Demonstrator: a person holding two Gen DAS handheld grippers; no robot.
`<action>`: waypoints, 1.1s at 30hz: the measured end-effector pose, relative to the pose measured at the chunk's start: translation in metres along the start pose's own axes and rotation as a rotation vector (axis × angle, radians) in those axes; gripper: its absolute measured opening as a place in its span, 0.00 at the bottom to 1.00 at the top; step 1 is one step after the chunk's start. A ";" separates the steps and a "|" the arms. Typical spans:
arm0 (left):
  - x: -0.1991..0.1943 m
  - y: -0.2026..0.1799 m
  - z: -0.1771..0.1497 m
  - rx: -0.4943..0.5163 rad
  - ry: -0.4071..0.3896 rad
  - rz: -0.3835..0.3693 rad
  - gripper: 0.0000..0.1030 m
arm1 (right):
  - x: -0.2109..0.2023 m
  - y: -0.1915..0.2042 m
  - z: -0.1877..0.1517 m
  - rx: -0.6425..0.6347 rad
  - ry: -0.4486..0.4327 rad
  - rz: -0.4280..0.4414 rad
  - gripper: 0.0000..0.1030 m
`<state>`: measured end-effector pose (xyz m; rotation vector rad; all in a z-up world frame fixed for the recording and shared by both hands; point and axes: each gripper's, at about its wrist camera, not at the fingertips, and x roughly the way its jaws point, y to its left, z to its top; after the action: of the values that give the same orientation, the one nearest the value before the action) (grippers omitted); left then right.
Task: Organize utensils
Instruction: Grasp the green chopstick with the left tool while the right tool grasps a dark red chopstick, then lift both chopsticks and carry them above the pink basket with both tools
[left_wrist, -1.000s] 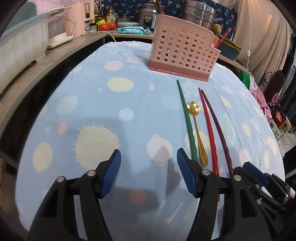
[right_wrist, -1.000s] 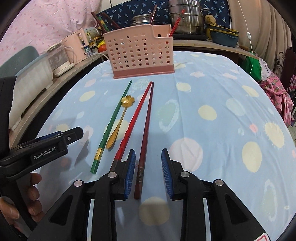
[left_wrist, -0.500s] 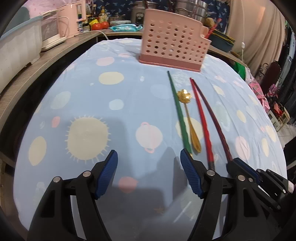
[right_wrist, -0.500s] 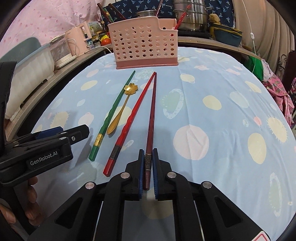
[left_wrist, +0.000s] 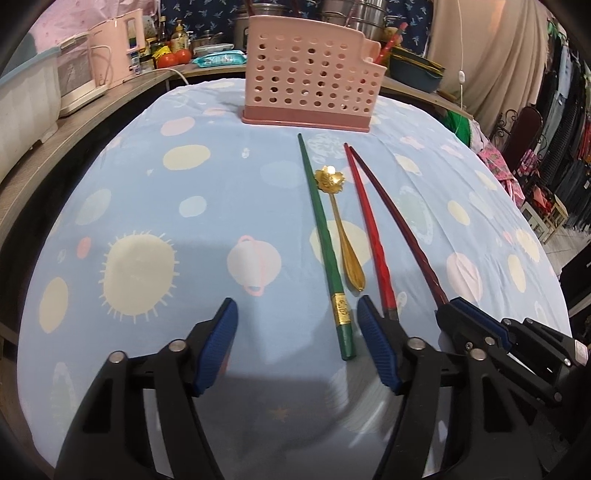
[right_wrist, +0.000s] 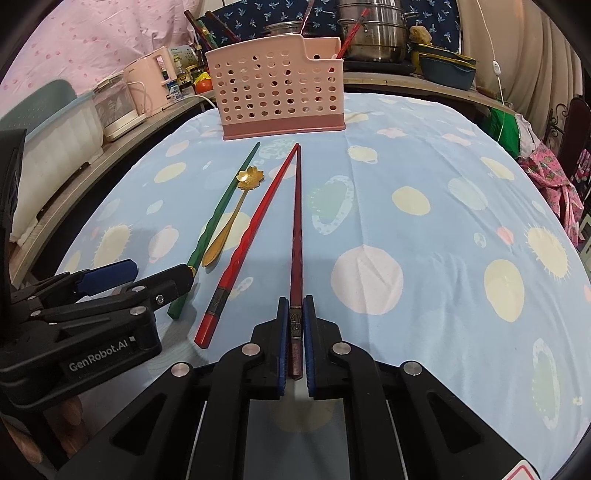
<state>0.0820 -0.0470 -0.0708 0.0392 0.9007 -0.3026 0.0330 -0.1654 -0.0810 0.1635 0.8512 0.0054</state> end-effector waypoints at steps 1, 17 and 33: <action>0.000 -0.001 0.000 0.004 -0.002 0.004 0.57 | 0.000 0.000 0.000 0.000 0.000 0.001 0.07; 0.001 0.003 -0.001 -0.003 -0.006 -0.029 0.08 | 0.000 0.000 -0.001 0.001 0.000 0.001 0.07; -0.014 0.009 0.005 -0.029 -0.029 -0.035 0.07 | -0.013 -0.007 0.006 0.031 -0.035 0.008 0.07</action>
<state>0.0802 -0.0354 -0.0576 -0.0073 0.8771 -0.3220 0.0283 -0.1742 -0.0684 0.1954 0.8161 -0.0030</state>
